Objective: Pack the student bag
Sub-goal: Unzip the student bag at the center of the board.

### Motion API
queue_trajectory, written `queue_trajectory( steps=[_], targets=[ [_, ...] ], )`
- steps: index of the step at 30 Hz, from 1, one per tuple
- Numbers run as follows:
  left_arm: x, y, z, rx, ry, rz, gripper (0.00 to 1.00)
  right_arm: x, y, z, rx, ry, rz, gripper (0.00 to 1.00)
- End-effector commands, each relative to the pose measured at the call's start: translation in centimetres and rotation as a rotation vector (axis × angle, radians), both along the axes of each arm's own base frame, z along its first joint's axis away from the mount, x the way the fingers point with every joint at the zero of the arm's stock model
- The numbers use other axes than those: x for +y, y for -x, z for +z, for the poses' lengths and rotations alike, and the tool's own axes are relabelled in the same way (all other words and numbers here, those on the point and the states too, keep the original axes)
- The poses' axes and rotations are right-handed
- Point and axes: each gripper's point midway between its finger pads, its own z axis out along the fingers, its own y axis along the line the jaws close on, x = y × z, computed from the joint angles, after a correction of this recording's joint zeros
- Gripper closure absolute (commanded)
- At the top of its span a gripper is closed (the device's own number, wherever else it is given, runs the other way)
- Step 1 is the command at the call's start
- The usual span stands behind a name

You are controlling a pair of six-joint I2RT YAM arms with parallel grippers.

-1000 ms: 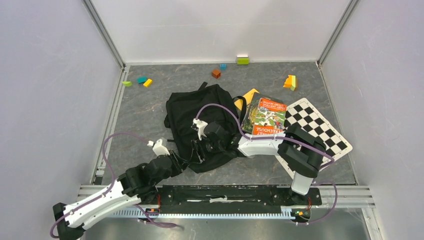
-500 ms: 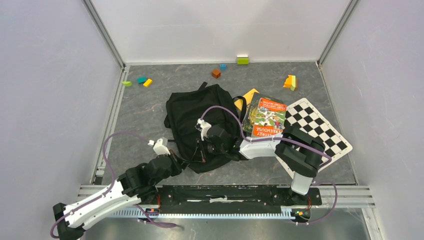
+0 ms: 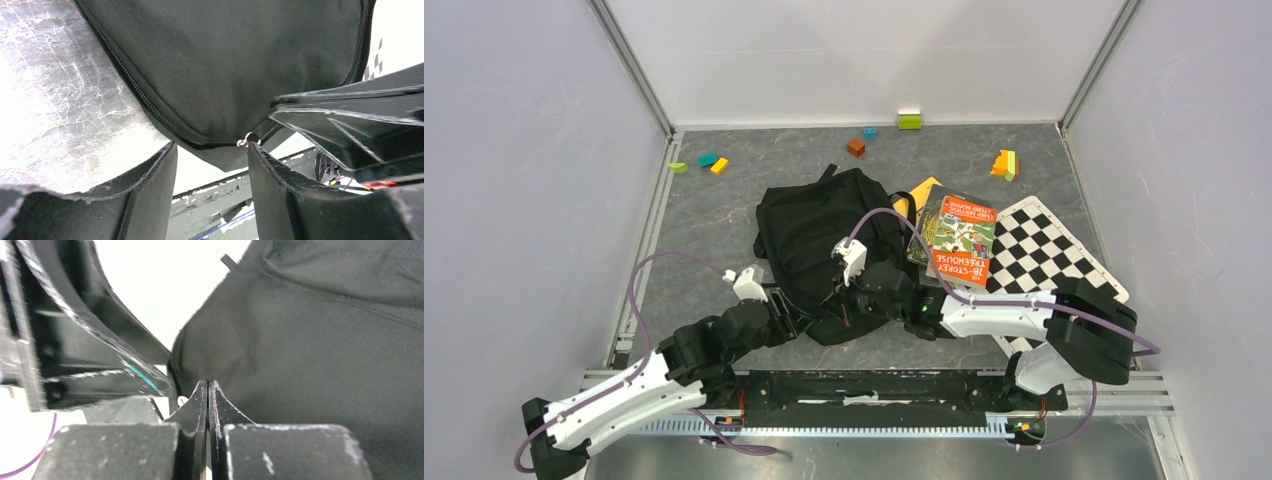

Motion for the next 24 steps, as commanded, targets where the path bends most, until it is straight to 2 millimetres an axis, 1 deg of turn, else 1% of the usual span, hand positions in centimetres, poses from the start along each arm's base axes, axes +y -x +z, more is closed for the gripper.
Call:
queue_trajectory(
  steps=[1, 3, 5, 7, 10, 12, 13, 15, 17, 19, 20, 21, 22, 24],
  targets=[
    [0.0, -1.1, 2.0, -0.053, -0.024, 0.012, 0.38, -1.5, -0.6, -1.0, -0.068, 0.046, -0.049, 1.0],
    [0.4, -1.4, 1.6, -0.054, -0.043, 0.04, 0.33, -1.8, -0.3, -1.0, -0.082, 0.056, -0.066, 1.0],
    [0.5, -1.7, 1.2, -0.06, -0.044, 0.06, 0.32, -2.2, 0.1, -0.7, -0.114, 0.061, -0.087, 1.0],
    [0.4, -1.9, 0.5, -0.055, -0.043, 0.071, 0.31, -2.6, 0.3, -0.6, -0.14, 0.071, -0.105, 1.0],
    [0.4, -2.1, -0.6, -0.044, -0.057, 0.085, 0.31, -3.1, 0.8, 0.1, -0.181, 0.072, -0.136, 1.0],
    [0.3, -2.3, -1.0, -0.05, -0.069, 0.085, 0.32, -3.3, 1.0, 0.6, -0.212, 0.083, -0.152, 1.0],
    [0.2, -2.5, -0.9, -0.059, -0.072, 0.082, 0.35, -3.4, 1.2, 0.8, -0.229, 0.091, -0.155, 1.0],
    [-0.2, -2.9, -0.7, -0.08, -0.077, 0.074, 0.47, -3.7, 1.3, 1.2, -0.263, 0.11, -0.173, 1.0],
    [-0.4, -3.3, -0.5, -0.098, -0.102, 0.065, 0.62, -4.2, 1.1, 1.4, -0.288, 0.133, -0.199, 1.0],
    [0.0, -3.6, -0.6, -0.103, -0.148, 0.071, 0.83, -4.9, 0.8, 1.4, -0.301, 0.168, -0.227, 1.0],
    [0.2, -3.8, -0.5, -0.106, -0.172, 0.078, 0.89, -5.3, 0.5, 1.5, -0.305, 0.185, -0.247, 1.0],
    [0.5, -3.9, -0.5, -0.106, -0.199, 0.083, 0.94, -5.7, 0.3, 1.4, -0.308, 0.2, -0.264, 1.0],
    [0.7, -4.0, -0.4, -0.109, -0.217, 0.086, 0.97, -6.2, 0.1, 1.4, -0.312, 0.212, -0.283, 1.0],
    [1.1, -4.1, -0.4, -0.112, -0.246, 0.093, 0.98, -7.4, -0.2, 1.3, -0.316, 0.238, -0.321, 1.0]
  ],
)
